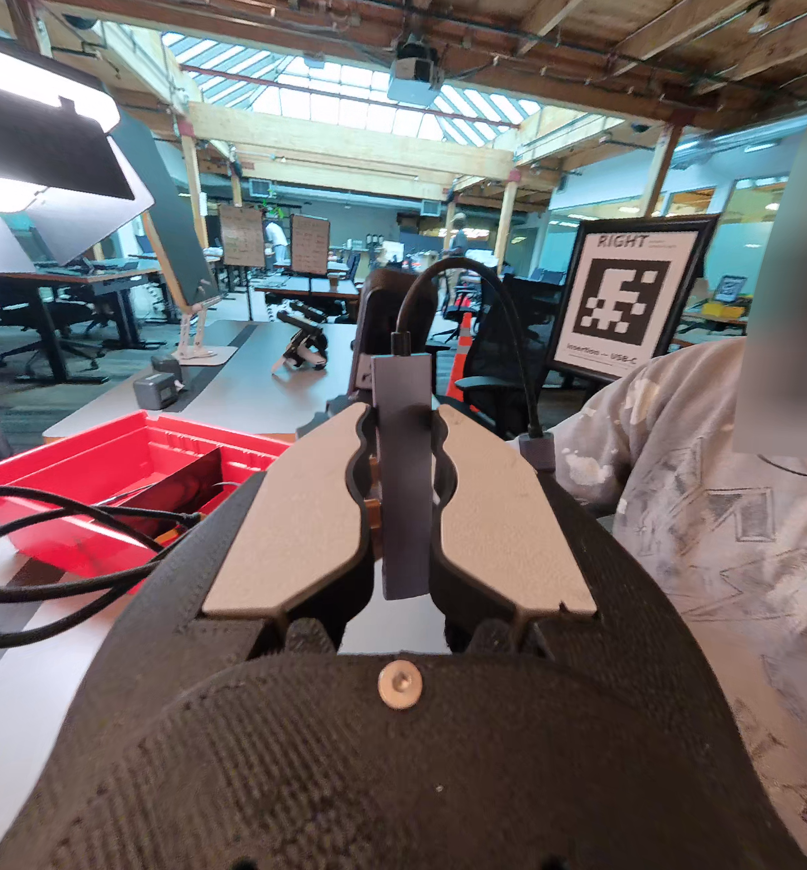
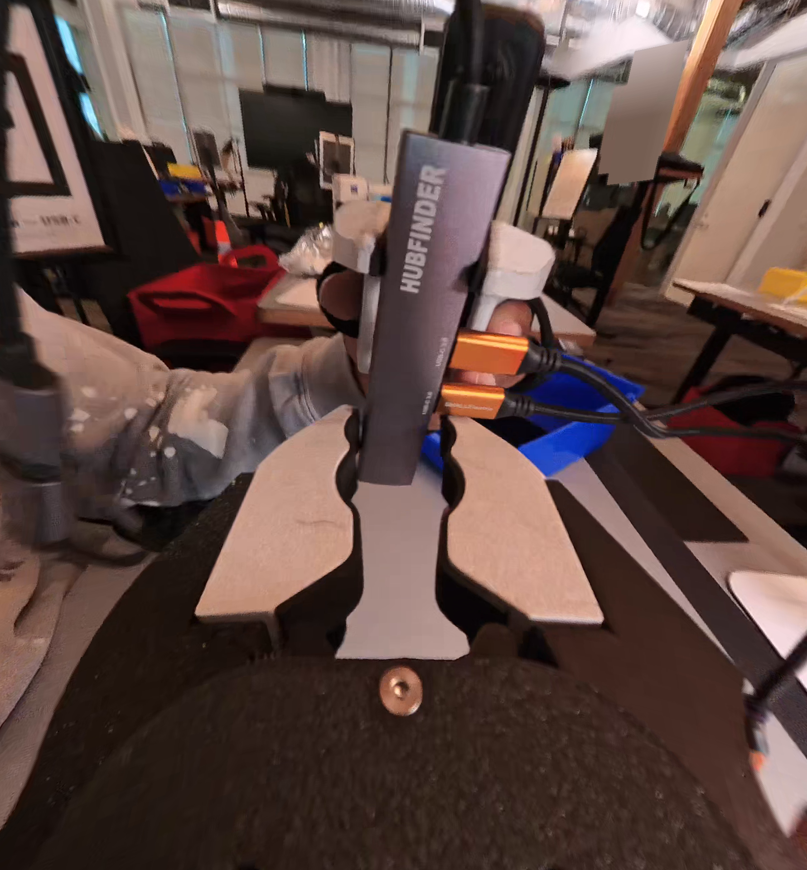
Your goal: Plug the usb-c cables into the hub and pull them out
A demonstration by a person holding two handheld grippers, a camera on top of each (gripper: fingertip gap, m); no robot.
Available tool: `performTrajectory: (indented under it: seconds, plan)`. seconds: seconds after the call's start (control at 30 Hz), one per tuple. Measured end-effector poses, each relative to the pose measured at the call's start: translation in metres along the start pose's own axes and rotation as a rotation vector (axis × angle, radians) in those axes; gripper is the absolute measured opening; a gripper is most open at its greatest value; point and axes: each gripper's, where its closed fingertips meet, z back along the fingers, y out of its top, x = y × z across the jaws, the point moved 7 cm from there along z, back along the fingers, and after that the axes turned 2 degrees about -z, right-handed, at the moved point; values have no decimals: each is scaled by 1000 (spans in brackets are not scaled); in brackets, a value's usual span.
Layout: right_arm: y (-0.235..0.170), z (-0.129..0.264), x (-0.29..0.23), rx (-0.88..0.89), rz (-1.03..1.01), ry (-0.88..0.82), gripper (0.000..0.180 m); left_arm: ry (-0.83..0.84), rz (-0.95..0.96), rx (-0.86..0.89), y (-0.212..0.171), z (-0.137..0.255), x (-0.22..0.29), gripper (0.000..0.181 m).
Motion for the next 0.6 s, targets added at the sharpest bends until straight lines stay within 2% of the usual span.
performTrajectory:
  seconds: [0.03,0.13,0.33,0.43,0.6]
  plan:
    - [0,-1,-2,16,7,8,26,-4,3,5,0,1,1,23]
    - [0,0,0,-48,34,-55,26,34,-17,-13,0,2,0,23]
    - [6,13,21,-162,85,-389,24,322,-167,-73,2,4,-7,26]
    - [7,21,31,-242,106,-550,24,406,-204,-90,1,1,-10,29]
    - [4,27,36,-323,112,-650,23,514,-343,-231,-13,-14,-13,33]
